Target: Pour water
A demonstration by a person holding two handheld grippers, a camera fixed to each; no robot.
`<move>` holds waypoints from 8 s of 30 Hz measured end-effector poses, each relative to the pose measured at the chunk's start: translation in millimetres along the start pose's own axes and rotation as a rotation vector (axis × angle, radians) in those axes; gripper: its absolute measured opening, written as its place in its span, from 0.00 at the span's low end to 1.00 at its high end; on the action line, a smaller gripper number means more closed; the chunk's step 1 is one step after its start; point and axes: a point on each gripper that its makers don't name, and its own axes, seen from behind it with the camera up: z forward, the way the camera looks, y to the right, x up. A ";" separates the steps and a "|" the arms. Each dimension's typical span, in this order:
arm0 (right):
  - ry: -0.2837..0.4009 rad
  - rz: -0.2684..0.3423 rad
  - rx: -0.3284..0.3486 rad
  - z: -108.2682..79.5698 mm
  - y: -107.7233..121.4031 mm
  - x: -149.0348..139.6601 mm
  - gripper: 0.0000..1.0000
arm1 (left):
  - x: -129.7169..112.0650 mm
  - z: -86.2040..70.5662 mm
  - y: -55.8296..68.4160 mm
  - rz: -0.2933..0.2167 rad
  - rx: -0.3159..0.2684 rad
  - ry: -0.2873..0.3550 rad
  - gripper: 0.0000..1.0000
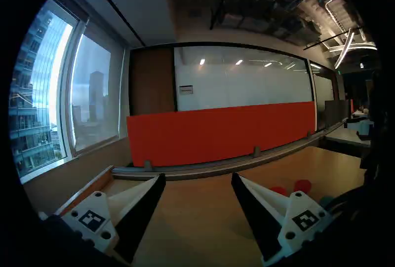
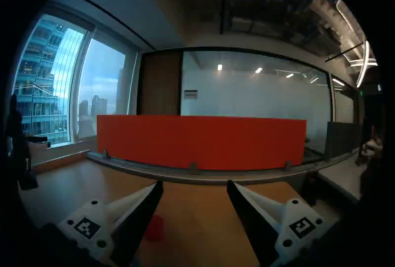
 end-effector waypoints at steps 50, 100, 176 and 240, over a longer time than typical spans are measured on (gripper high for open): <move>-0.104 -0.078 0.649 -30.6 -103.8 52.1 1.00 | 56.5 -3.0 94.7 0.038 -0.571 -0.033 0.99; -0.427 -0.294 0.811 -50.0 -124.5 -117.0 1.00 | -102.3 14.3 149.4 0.122 -0.767 -0.331 0.99; -0.616 -0.314 0.850 -50.8 -131.9 -234.4 1.00 | -225.7 66.8 195.6 0.152 -0.833 -0.562 0.99; -0.480 -0.254 0.829 -29.7 -164.6 -201.2 0.94 | -181.2 59.2 188.6 0.152 -0.797 -0.465 0.88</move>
